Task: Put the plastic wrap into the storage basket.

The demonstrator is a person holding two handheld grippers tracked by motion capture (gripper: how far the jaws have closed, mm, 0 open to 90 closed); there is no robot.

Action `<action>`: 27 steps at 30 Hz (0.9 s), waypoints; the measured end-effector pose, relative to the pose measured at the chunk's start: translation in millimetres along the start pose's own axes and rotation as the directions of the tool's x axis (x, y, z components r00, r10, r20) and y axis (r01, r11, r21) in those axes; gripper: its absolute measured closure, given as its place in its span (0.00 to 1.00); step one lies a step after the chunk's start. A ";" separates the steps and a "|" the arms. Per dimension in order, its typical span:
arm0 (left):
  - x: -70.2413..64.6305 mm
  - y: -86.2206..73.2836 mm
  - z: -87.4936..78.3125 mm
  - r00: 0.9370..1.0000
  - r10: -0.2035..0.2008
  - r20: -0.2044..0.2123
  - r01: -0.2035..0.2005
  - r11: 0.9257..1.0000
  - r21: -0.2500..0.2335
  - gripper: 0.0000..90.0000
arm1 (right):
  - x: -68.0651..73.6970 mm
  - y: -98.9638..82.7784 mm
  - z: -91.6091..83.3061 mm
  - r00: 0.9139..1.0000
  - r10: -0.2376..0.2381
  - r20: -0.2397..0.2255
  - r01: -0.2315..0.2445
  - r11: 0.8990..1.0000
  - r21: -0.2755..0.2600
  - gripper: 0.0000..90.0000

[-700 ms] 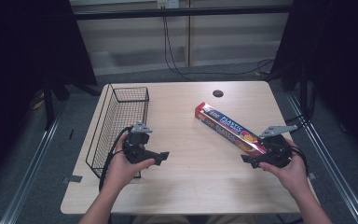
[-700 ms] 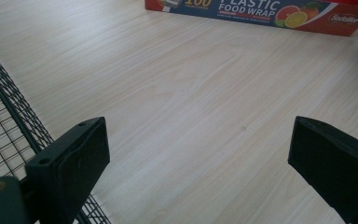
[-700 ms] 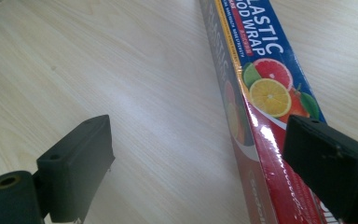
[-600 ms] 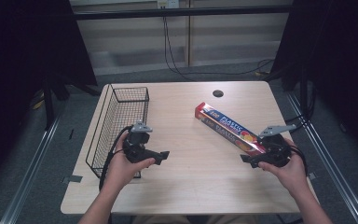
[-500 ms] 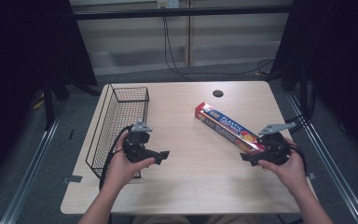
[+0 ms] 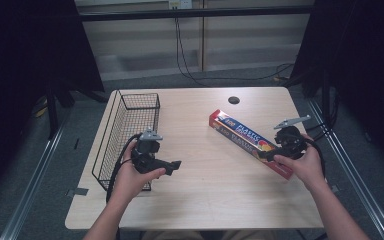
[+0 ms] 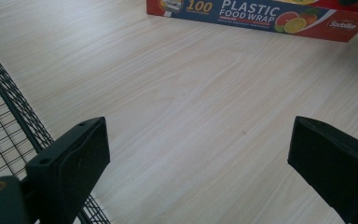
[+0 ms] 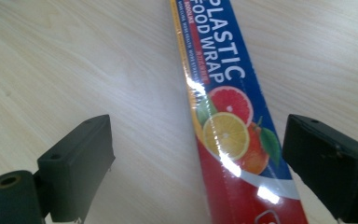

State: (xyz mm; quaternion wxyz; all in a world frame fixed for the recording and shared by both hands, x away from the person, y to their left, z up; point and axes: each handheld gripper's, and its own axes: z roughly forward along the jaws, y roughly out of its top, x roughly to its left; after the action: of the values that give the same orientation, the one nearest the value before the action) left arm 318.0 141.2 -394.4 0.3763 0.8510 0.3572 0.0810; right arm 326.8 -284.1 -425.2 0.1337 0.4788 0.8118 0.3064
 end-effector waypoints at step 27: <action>0.2 -0.1 -3.0 1.000 0.005 -0.011 -0.005 1.000 0.004 0.06 | -22.4 10.7 30.0 0.999 -0.025 0.038 0.020 0.992 0.121 0.09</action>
State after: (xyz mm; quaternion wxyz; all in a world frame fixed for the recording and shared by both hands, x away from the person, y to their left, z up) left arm 316.9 143.1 -392.4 0.3726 0.8521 0.3574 0.0859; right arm 360.9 -288.4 -443.5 0.1242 0.4828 0.8314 0.2456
